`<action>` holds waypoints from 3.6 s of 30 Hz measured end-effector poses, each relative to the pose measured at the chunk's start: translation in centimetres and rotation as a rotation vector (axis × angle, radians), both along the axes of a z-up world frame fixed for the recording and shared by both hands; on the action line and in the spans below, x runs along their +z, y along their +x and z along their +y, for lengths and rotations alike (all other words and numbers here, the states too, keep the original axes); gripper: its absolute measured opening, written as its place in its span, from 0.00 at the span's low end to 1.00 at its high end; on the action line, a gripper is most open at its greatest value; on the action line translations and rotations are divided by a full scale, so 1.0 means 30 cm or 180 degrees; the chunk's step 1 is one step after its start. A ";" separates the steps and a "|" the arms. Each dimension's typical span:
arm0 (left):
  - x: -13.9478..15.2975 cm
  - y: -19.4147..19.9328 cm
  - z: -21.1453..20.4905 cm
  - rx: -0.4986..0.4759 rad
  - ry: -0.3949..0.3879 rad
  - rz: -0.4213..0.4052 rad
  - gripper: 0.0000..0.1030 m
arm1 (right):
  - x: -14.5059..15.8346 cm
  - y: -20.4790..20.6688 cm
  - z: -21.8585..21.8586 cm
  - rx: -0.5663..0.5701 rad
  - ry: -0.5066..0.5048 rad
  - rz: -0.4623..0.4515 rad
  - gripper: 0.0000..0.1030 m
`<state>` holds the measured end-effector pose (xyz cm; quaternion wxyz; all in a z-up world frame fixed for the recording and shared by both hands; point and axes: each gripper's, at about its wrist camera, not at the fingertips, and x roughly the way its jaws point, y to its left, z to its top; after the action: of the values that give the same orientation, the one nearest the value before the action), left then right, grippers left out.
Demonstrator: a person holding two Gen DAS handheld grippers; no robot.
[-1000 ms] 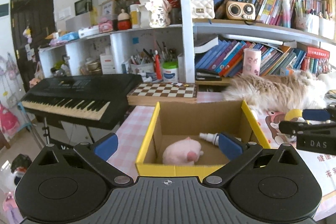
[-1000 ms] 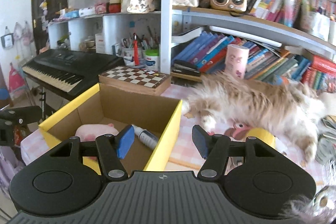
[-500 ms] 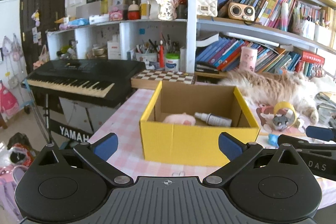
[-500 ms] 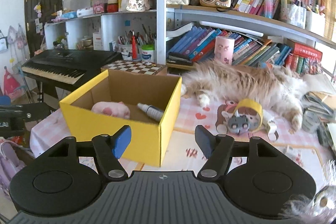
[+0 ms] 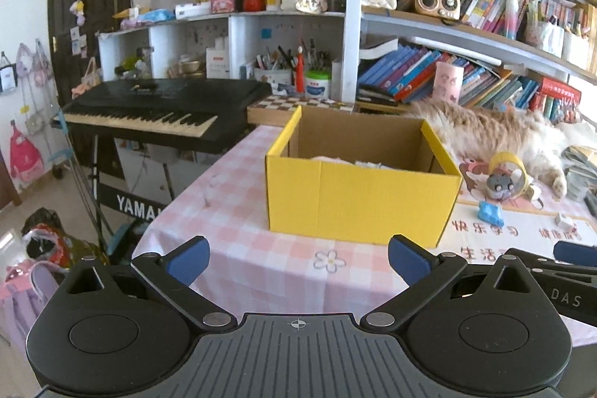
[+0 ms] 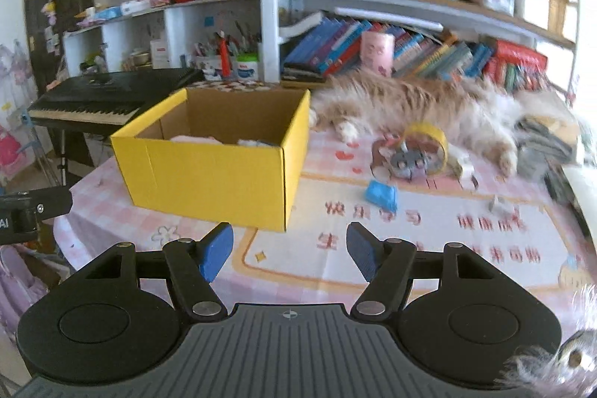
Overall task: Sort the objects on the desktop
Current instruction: 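Raise both open tools out of the yellow box and pull back, then move both tools toward the blue eraser on the tablecloth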
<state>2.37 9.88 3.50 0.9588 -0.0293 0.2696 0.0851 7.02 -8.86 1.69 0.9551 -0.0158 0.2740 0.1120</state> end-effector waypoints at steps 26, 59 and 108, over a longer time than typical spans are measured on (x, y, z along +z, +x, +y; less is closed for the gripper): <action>-0.057 -0.032 -0.116 -0.0576 0.0077 0.0215 1.00 | -0.070 -0.090 -0.067 -0.0370 0.0009 0.0409 0.65; -0.107 0.284 -0.612 -0.1232 0.0036 0.0448 1.00 | -0.089 0.117 -0.498 -0.0785 -0.0111 0.0684 0.70; -0.365 0.937 -0.919 -0.0623 0.0238 0.0909 0.85 | -0.300 0.791 -0.977 -0.0782 -0.0055 0.0903 0.70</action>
<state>30.47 -17.70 -7.45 0.9149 0.0452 0.4012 0.0046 30.74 -38.17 -7.30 0.9132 0.0255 0.4068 -0.0068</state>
